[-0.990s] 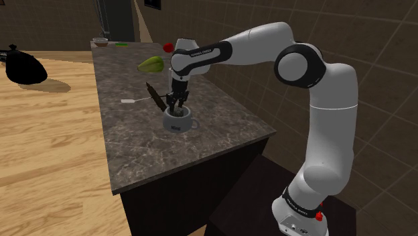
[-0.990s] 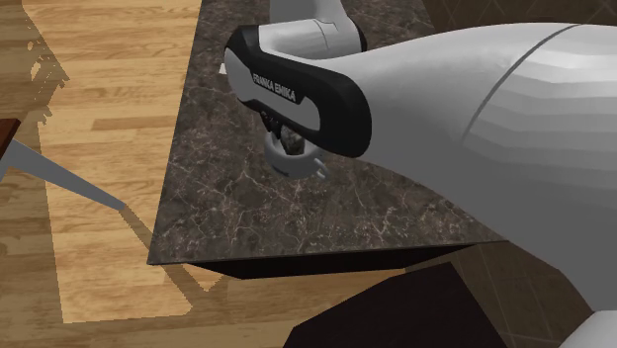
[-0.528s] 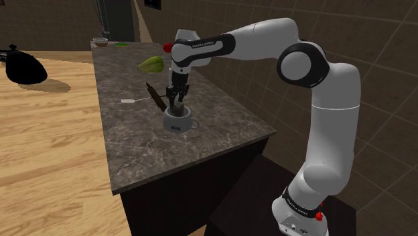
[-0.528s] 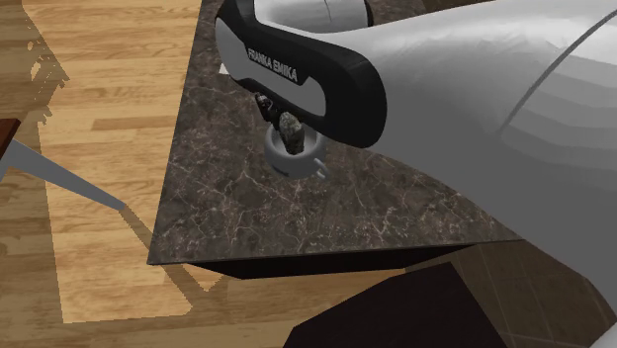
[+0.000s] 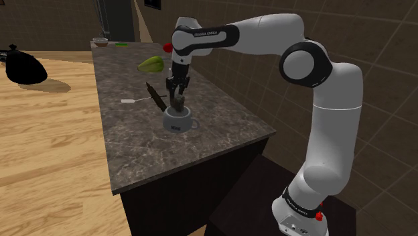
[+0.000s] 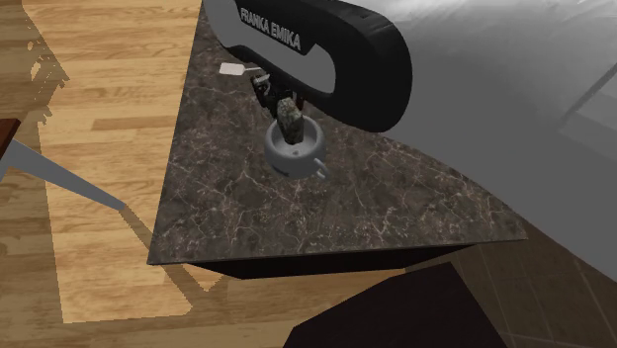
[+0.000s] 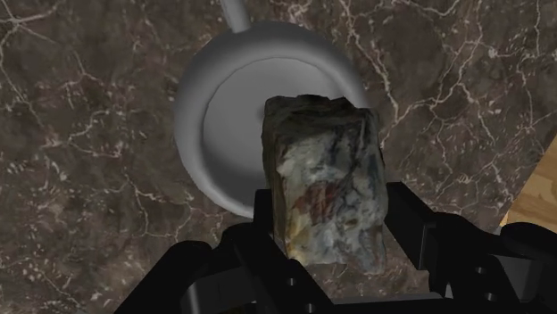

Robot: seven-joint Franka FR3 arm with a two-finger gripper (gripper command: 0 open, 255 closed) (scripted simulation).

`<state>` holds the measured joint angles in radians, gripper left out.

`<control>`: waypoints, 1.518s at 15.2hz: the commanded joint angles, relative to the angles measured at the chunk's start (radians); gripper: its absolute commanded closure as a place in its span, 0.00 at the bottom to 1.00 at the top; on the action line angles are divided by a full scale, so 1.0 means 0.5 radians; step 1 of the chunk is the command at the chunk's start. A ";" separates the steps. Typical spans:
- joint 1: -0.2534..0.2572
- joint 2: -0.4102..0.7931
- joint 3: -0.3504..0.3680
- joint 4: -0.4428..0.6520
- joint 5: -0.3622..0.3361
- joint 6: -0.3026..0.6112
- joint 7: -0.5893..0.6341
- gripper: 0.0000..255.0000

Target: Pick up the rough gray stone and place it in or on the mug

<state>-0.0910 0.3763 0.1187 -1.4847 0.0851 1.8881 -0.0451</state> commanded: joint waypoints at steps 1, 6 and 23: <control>0.001 -0.007 0.001 0.045 -0.001 -0.052 0.007 1.00; 0.002 -0.011 0.001 0.174 -0.004 -0.183 0.020 1.00; -0.034 -0.183 -0.007 0.053 0.019 -0.238 -0.017 1.00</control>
<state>-0.1074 0.2828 0.1156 -1.4460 0.0942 1.7539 -0.0514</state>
